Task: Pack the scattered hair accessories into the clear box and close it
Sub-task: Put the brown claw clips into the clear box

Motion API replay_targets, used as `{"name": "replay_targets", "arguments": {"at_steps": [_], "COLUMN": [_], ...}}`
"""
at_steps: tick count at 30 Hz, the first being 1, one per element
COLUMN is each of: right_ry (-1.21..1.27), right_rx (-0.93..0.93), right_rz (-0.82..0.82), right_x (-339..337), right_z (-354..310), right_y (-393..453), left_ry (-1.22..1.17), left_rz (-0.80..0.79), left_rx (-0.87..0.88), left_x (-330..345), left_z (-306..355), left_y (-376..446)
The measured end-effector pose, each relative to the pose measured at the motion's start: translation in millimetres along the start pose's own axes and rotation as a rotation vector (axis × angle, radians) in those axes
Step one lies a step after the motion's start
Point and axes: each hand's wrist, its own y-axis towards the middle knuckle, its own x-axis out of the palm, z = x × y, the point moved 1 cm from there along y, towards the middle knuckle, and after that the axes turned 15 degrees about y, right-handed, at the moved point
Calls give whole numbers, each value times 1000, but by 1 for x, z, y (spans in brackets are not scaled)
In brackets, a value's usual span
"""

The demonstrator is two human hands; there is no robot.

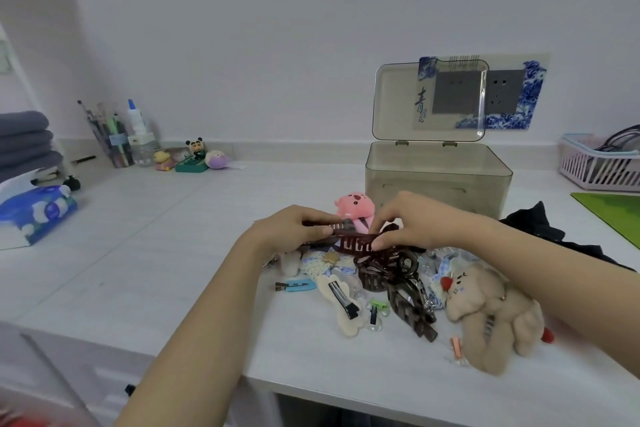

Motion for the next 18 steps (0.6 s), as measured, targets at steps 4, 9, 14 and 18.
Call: {"name": "replay_targets", "arguments": {"at_steps": [4,9,14,18], "right_ry": [123,300,750,1082], "right_rx": [29,73,188,258], "right_rz": [89,175,291,338], "right_x": [-5,-12,-27,-43], "right_z": [7,12,16,15], "right_y": [0,-1,-5,-9], "left_ry": [-78,-150,-255,-410], "left_rz": [90,225,335,319], "left_rx": [-13,-17,-2,-106], "left_x": [1,0,-10,-18], "left_z": [0,8,27,54], "left_y": [1,1,2,13]}}
